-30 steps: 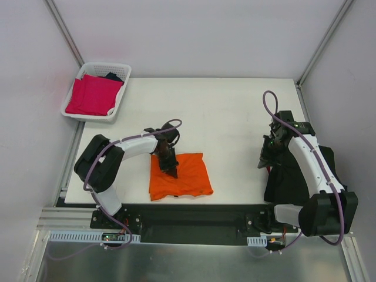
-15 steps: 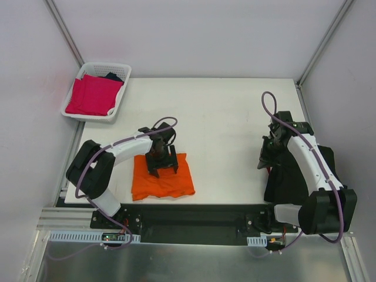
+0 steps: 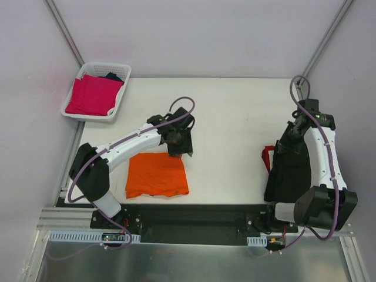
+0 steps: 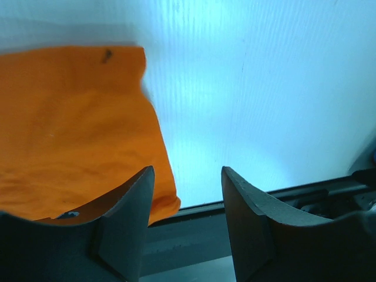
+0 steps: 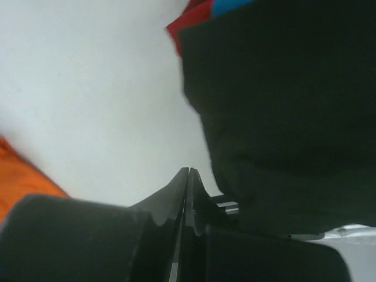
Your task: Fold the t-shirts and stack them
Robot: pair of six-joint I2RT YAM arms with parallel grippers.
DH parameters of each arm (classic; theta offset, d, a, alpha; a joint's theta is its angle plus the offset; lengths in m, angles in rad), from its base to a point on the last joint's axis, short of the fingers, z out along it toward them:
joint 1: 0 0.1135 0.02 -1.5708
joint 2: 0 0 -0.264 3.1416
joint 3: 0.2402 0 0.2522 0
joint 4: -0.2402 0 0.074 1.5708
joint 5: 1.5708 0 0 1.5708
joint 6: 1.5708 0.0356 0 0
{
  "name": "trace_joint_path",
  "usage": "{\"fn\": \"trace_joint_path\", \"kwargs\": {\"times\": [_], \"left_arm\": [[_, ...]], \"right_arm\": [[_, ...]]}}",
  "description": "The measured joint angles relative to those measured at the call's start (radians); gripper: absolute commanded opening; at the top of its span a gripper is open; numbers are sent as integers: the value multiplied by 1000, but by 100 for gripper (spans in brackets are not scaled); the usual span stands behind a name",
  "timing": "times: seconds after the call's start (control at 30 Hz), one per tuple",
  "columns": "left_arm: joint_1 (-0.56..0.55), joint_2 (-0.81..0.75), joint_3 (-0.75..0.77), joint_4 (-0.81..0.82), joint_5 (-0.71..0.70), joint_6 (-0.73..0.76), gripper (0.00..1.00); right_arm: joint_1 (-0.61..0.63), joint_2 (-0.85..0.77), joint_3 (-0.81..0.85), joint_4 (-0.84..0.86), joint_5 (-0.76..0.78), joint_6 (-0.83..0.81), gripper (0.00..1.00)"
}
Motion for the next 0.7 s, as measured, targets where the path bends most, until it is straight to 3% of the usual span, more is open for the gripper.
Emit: {"fn": "trace_joint_path", "kwargs": {"times": [0.23,0.7], "left_arm": [[-100,131,6,-31,63,0,47],[-105,222,217,-193,95,118,48]], "right_arm": [[-122,-33,16,-49,197,11,1],[-211,45,28,-32,546,61,1]]}}
